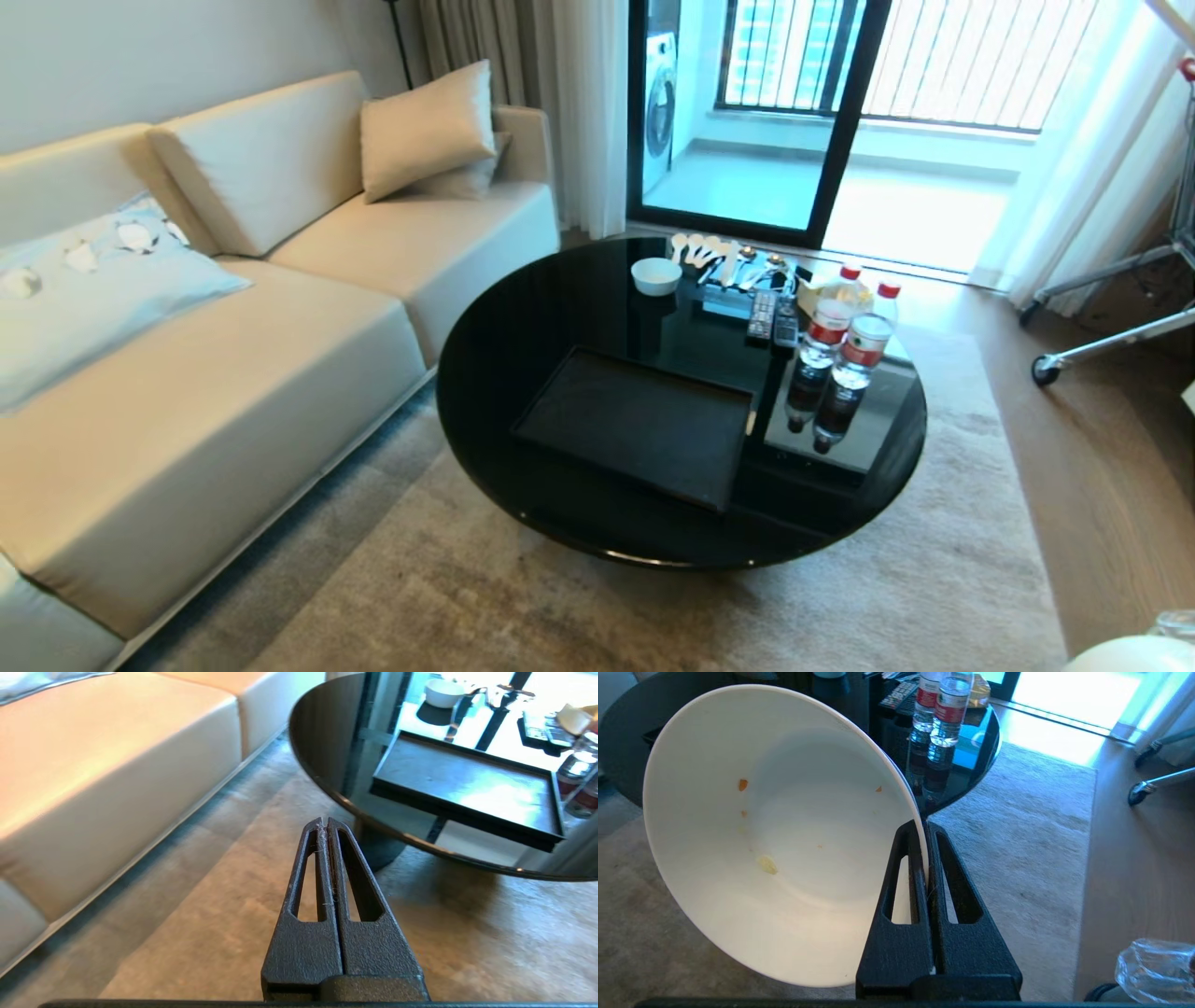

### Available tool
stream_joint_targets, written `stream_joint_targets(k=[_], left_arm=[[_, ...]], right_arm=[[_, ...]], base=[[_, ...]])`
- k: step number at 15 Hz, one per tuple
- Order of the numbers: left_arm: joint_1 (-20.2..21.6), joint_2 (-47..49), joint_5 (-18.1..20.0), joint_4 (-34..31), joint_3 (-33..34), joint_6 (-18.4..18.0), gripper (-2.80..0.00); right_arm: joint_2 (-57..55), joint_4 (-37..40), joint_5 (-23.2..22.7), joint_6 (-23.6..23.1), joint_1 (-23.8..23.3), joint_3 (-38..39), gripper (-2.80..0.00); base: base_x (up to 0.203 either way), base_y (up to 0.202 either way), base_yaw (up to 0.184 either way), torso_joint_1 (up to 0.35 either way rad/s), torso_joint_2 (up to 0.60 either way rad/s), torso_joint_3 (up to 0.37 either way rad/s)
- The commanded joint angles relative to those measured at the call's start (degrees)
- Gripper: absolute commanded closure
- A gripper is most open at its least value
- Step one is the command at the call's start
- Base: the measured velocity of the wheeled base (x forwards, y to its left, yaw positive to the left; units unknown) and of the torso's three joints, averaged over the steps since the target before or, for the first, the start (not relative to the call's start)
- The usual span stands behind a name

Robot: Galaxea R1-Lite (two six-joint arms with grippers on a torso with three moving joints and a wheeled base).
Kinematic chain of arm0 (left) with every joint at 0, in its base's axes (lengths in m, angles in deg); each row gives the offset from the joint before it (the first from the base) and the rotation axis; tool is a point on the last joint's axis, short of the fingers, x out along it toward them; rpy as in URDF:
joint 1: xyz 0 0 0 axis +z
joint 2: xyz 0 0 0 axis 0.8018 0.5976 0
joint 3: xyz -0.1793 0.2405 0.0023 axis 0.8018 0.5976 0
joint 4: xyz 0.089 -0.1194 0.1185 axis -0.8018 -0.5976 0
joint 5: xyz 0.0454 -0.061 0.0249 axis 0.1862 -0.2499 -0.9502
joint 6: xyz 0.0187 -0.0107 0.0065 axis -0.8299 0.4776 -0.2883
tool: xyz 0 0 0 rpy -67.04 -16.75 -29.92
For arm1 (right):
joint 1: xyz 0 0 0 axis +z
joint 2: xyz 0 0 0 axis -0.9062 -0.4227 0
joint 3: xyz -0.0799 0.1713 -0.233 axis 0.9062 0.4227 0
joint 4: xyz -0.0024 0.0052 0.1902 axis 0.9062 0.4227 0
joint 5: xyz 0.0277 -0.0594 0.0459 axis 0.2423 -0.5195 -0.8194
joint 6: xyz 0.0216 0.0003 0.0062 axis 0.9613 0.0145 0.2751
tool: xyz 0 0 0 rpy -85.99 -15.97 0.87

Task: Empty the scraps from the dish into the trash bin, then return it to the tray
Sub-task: Put the bowl back to the table

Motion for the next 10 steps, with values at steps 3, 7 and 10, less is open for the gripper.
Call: stream_joint_targets(k=[3, 7, 10], left_arm=[[0.0, 0.0, 0.0, 0.0, 0.0, 0.0, 0.0], [0.0, 0.0, 0.0, 0.0, 0.0, 0.0, 0.0], [0.0, 0.0, 0.0, 0.0, 0.0, 0.0, 0.0]], right_arm=[[-0.1, 0.0, 0.0, -0.1, 0.0, 0.0, 0.0], [-0.1, 0.0, 0.0, -0.1, 0.0, 0.0, 0.0], [-0.1, 0.0, 0.0, -0.1, 0.0, 0.0, 0.0]], base=[[0.0, -0.001, 0.028, 0.001, 0.0, 0.0], [0.0, 0.0, 0.0, 0.0, 0.0, 0.0], [0.067, 0.0, 0.001, -0.001, 0.0, 0.002]])
